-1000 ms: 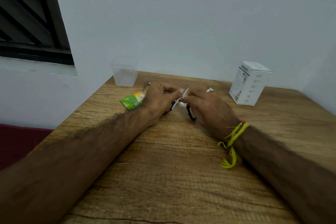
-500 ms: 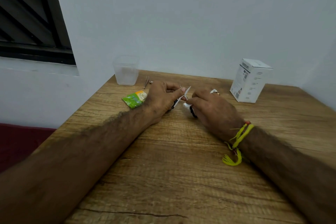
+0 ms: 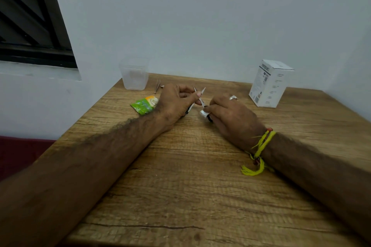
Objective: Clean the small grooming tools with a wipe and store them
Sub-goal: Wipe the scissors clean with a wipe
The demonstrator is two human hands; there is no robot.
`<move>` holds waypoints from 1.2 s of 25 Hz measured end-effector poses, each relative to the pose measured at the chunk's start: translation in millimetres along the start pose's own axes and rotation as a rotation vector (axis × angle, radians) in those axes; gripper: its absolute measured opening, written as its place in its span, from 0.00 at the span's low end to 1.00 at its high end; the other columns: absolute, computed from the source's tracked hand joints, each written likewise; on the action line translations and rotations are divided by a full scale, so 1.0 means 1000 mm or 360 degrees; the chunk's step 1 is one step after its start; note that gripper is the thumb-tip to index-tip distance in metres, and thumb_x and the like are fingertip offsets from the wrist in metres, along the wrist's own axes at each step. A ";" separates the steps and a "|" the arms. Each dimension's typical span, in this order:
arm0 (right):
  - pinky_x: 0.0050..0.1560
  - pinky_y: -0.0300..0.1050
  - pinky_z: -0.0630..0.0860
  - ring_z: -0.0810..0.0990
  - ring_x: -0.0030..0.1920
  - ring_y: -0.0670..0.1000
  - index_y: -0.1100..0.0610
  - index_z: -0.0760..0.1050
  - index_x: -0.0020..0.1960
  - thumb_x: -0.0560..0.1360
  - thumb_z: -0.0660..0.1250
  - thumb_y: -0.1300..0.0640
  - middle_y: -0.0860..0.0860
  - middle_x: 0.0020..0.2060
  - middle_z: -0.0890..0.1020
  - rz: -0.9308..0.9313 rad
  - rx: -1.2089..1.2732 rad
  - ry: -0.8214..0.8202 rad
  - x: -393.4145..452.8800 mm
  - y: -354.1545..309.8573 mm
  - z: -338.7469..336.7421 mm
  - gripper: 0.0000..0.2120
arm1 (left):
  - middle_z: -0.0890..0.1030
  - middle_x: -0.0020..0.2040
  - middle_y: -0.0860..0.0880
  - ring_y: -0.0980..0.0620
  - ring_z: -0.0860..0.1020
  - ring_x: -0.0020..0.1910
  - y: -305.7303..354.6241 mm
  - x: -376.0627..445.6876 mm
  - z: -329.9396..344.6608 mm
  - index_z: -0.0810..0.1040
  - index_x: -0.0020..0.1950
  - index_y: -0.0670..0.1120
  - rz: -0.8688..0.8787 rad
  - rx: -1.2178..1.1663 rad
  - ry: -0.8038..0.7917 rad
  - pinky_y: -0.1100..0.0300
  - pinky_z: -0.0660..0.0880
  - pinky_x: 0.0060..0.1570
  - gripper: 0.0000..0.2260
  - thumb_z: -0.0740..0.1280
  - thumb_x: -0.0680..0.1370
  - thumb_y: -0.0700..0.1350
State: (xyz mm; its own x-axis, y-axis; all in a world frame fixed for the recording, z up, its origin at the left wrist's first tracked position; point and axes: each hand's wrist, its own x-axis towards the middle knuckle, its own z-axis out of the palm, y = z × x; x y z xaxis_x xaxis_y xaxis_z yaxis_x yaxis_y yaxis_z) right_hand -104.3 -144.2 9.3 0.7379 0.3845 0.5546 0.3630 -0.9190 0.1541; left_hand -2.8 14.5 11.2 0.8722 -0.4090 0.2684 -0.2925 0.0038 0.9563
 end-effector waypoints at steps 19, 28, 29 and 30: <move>0.37 0.51 0.79 0.80 0.41 0.58 0.61 0.84 0.51 0.78 0.54 0.54 0.55 0.43 0.80 -0.0097 0.0194 -0.0114 -0.017 0.006 -0.011 0.20 | 0.86 0.42 0.41 0.53 0.85 0.39 -0.004 0.000 0.004 0.82 0.52 0.36 -0.0007 0.0089 -0.0029 0.66 0.78 0.39 0.08 0.73 0.76 0.38; 0.41 0.46 0.75 0.80 0.42 0.55 0.59 0.84 0.50 0.76 0.65 0.58 0.54 0.43 0.81 -0.0044 0.0220 -0.0198 -0.023 0.014 -0.017 0.10 | 0.86 0.41 0.42 0.57 0.84 0.34 -0.001 -0.005 0.006 0.82 0.45 0.41 -0.0025 0.0037 -0.0043 0.68 0.76 0.35 0.01 0.73 0.76 0.37; 0.41 0.46 0.75 0.80 0.42 0.55 0.59 0.84 0.50 0.76 0.65 0.59 0.53 0.43 0.81 -0.0043 0.0213 -0.0188 -0.026 0.016 -0.017 0.09 | 0.85 0.41 0.41 0.59 0.83 0.31 -0.001 -0.007 0.006 0.82 0.44 0.42 -0.0030 0.0044 -0.0033 0.70 0.74 0.32 0.02 0.73 0.76 0.37; 0.42 0.44 0.73 0.80 0.43 0.54 0.58 0.84 0.50 0.75 0.66 0.60 0.53 0.43 0.81 -0.0041 0.0201 -0.0178 -0.028 0.018 -0.016 0.09 | 0.85 0.41 0.41 0.60 0.82 0.30 -0.001 -0.008 0.006 0.81 0.43 0.42 -0.0031 0.0053 -0.0011 0.72 0.72 0.30 0.03 0.72 0.76 0.37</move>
State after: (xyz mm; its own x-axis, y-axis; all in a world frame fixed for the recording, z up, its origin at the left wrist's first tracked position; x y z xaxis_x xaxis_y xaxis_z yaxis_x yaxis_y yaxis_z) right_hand -127.4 -173.1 10.2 0.7837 0.4217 0.4561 0.4462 -0.8930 0.0592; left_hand -12.0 12.7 7.8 0.8752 -0.4151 0.2485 -0.2881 -0.0344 0.9570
